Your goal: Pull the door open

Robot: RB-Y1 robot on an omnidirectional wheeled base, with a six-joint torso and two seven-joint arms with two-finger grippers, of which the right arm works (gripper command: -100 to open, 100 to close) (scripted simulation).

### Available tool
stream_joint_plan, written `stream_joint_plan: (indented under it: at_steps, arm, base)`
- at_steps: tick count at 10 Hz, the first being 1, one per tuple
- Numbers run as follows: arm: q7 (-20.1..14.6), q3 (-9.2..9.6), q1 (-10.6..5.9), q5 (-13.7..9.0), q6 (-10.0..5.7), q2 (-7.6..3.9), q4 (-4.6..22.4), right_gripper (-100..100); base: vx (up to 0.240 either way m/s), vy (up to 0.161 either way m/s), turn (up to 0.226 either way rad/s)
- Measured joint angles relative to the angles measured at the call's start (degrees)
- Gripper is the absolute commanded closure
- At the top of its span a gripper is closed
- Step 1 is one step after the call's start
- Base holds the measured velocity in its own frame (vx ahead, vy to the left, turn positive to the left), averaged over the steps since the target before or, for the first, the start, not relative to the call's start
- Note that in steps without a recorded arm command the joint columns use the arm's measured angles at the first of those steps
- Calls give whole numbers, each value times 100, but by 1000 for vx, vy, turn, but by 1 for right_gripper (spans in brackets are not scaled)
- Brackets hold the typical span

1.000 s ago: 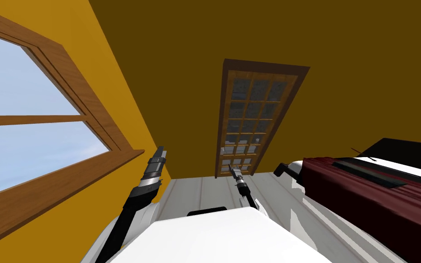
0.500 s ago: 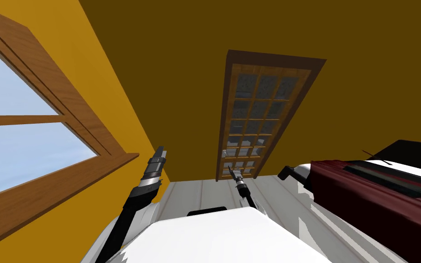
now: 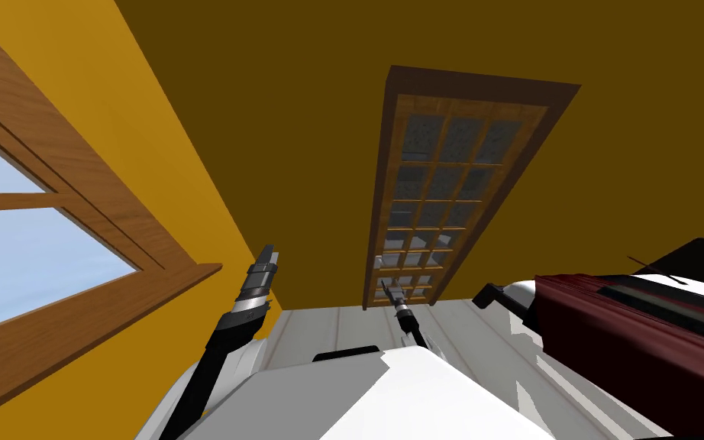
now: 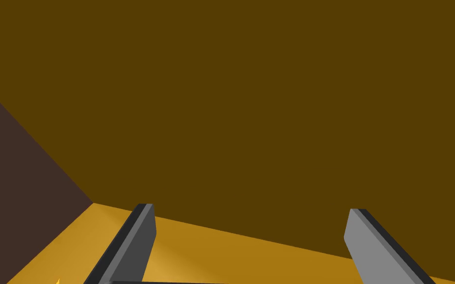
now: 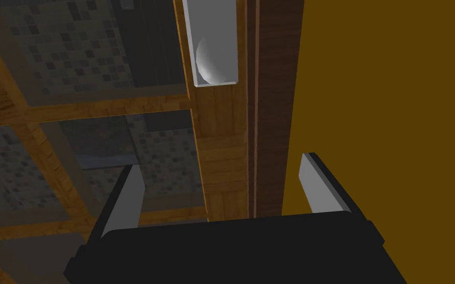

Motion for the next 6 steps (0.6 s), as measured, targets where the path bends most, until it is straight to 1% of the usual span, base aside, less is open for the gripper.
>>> stream_joint_plan:
  at_steps: [1, 2, 3, 4, 5, 6]
  arm:
    - [98, -5, -43, 7, -12, -3, 105, -100]
    - [119, -5, -49, 8, -16, -4, 117, -100]
    - [97, -30, -21, -17, -23, -43, 118, -100]
    - [57, -50, 93, -42, 20, -92, -25, -100]
    - [42, -70, 64, -60, -14, -115, 62, -100]
    - [21, -96, 71, -85, -66, -158, 120, -100]
  base:
    - [61, 1, 5]
    - [111, 28, 109]
    - [183, 44, 158]
    - [134, 40, 39]
    - [117, 24, 76]
    - [154, 15, 124]
